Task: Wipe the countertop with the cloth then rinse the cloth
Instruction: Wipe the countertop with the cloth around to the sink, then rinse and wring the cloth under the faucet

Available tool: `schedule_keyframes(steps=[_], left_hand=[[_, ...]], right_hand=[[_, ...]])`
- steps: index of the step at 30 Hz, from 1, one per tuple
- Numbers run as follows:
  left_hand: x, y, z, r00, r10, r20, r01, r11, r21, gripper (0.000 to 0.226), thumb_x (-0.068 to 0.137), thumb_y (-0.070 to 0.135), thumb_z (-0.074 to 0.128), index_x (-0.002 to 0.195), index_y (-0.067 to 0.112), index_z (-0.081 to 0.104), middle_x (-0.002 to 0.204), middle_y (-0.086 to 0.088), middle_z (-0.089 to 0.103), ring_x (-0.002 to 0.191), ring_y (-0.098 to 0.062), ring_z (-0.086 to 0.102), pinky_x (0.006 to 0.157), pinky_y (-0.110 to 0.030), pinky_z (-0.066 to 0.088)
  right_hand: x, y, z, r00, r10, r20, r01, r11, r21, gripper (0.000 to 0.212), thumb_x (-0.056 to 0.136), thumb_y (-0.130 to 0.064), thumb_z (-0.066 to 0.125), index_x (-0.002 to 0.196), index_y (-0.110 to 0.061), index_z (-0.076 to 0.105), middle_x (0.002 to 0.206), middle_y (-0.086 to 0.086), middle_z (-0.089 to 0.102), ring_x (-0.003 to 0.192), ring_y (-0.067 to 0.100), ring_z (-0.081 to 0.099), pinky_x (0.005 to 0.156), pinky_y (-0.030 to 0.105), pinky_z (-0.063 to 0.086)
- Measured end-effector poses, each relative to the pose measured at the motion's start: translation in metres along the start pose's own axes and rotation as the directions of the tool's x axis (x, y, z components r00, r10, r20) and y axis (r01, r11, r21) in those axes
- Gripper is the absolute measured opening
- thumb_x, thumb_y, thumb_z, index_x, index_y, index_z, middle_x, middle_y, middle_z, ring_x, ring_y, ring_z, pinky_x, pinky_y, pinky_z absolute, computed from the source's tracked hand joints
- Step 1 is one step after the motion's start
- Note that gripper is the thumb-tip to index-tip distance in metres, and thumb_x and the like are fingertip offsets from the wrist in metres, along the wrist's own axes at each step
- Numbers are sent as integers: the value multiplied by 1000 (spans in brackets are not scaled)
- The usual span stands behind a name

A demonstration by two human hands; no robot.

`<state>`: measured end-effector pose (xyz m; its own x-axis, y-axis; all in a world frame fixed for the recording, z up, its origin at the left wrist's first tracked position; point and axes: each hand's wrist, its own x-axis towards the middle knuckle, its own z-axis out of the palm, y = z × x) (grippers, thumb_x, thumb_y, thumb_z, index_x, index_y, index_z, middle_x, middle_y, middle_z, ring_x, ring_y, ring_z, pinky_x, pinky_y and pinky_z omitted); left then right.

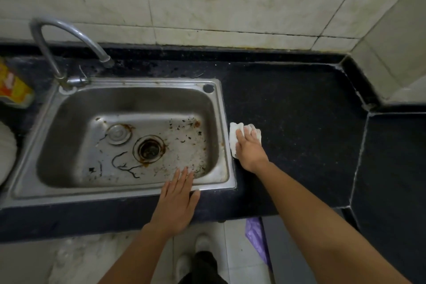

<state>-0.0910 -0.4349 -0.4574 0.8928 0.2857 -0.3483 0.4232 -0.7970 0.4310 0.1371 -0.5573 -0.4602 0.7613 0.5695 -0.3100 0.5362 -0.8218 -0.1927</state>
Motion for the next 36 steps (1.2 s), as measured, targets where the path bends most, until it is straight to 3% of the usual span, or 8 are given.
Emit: schedule_keyframes(steps=[8, 13, 17, 20, 24, 28, 33, 36], left_hand=[[3, 2, 6, 1000, -21, 4, 21, 999, 33, 100, 63, 71, -29, 149, 22, -13, 147, 9, -27, 136, -8, -29, 110, -30, -18], [2, 8, -1, 994, -83, 74, 78, 995, 59, 72, 91, 58, 3, 150, 19, -11, 155, 3, -22, 141, -14, -24, 112, -33, -15], [1, 10, -6, 989, -88, 123, 80, 994, 68, 65, 98, 50, 11, 150, 17, -10, 157, -1, -19, 143, -16, -22, 114, -35, -12], [3, 10, -9, 984, -92, 151, 82, 994, 68, 63, 99, 48, 11, 150, 17, -9, 157, -1, -18, 143, -16, -20, 115, -36, -11], [3, 9, -13, 982, -82, 170, 73, 995, 60, 63, 99, 48, 13, 151, 18, -7, 158, -2, -15, 144, -17, -18, 116, -36, -9], [2, 8, -15, 983, -76, 167, 72, 997, 33, 63, 100, 48, 15, 151, 18, -6, 158, -2, -14, 144, -16, -17, 116, -35, -9], [2, 10, -18, 980, -113, 167, 120, 992, -33, 70, 94, 58, 11, 151, 19, -2, 156, 4, -15, 145, -15, -15, 115, -32, -10], [0, 17, -26, 970, -155, 186, 189, 965, -183, 62, 99, 49, 16, 151, 18, 7, 158, 2, -7, 145, -16, -11, 115, -32, -9]], right_hand=[[-60, 0, 18, 992, -120, 42, 122, 992, -39, 75, 91, 3, 42, 153, -15, 4, 161, 4, -3, 148, 17, 1, 115, 29, 26], [-132, 22, 59, 961, -277, 1, 276, 955, -109, 65, 61, -12, 70, 125, -20, 57, 135, 6, 54, 115, 16, 61, 59, 23, 58], [-169, 30, 67, 946, -305, 107, 315, 944, -97, 56, 71, -9, 44, 118, -33, 62, 133, -4, 52, 117, 16, 60, 98, 13, 42], [-174, 35, 39, 952, -247, 179, 253, 968, -10, 46, 83, -16, 41, 124, -29, 57, 126, 1, 61, 111, 25, 62, 93, 36, 51], [-168, 38, -20, 998, -22, 62, -2, 934, 356, 34, 85, -5, 50, 106, -17, 75, 114, 2, 70, 107, 14, 64, 91, 25, 50], [-149, 35, -63, 976, 216, 41, -183, 692, 698, 29, 85, 5, 57, 83, -17, 76, 68, -13, 71, 66, -3, 63, 57, 11, 45], [-114, 12, -85, 950, 230, 211, -255, 186, 949, 23, 84, 9, 53, 92, -3, 71, 75, 9, 70, 64, 16, 64, 57, 24, 50], [-91, -7, -83, 945, 168, 280, -289, 29, 957, 24, 84, 8, 53, 97, -3, 70, 84, 11, 72, 75, 21, 68, 66, 28, 54]])
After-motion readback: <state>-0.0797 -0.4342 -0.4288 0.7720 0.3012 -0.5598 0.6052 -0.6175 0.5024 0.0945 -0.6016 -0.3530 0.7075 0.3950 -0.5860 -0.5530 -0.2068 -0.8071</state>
